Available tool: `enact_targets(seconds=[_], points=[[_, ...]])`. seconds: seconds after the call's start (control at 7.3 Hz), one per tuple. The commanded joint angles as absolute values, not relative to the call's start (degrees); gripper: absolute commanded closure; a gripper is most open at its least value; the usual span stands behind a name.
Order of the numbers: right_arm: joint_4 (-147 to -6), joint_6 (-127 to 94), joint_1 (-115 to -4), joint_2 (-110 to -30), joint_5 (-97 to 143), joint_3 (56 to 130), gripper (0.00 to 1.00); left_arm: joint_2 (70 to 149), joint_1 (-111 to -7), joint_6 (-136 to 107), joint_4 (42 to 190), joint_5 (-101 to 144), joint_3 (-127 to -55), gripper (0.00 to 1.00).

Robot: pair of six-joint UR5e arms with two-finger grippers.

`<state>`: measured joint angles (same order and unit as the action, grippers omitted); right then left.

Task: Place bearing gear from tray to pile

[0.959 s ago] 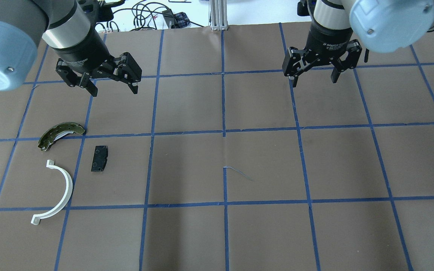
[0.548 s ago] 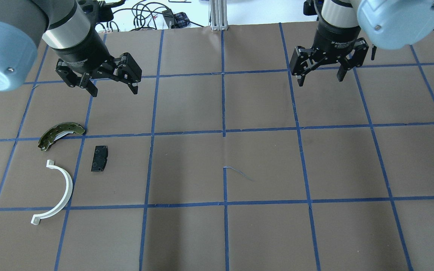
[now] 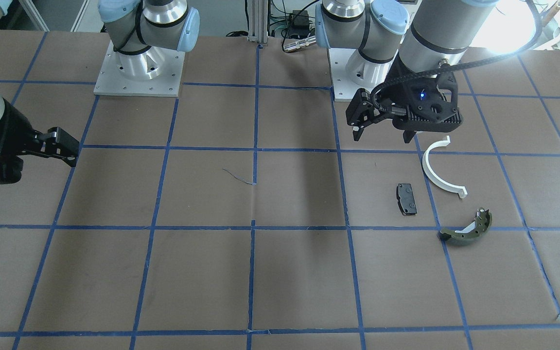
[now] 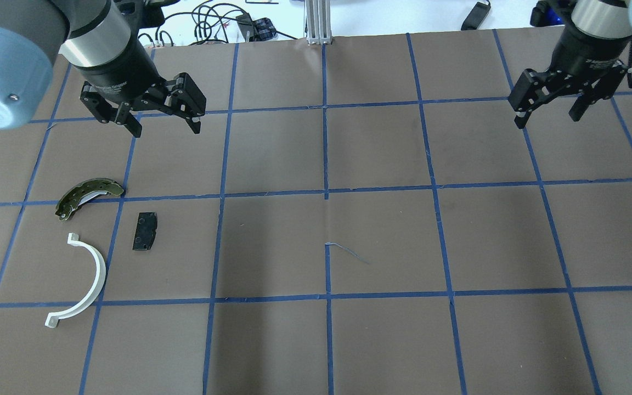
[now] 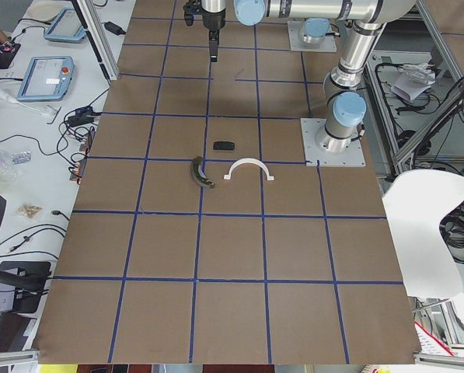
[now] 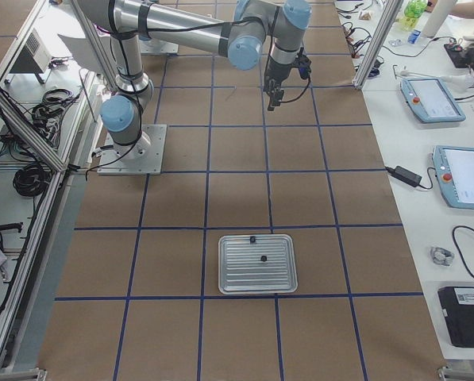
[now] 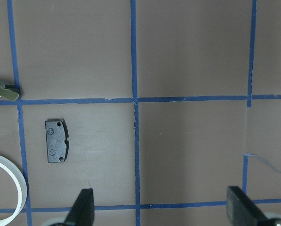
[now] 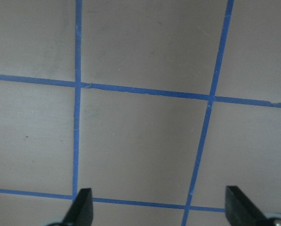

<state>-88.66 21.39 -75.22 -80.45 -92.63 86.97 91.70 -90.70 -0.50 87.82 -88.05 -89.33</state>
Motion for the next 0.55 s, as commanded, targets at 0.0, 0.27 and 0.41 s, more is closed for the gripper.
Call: enact_targets(seconds=[0.0, 0.27, 0.41], points=[[-88.6, 31.9, -65.9, -80.2, -92.5, 87.1, 0.00, 91.1, -90.4, -0.1, 87.9, -88.1, -90.0, 0.00], [-89.6, 43.7, -58.1, -77.0, -97.2, 88.2, 0.00, 91.3, -90.3, -0.1, 87.9, -88.1, -89.6, 0.00], [-93.4, 49.3, -52.9, -74.1, -96.8, 87.7, 0.00, 91.8, -90.4, -0.3, 88.1, -88.1, -88.6, 0.00]])
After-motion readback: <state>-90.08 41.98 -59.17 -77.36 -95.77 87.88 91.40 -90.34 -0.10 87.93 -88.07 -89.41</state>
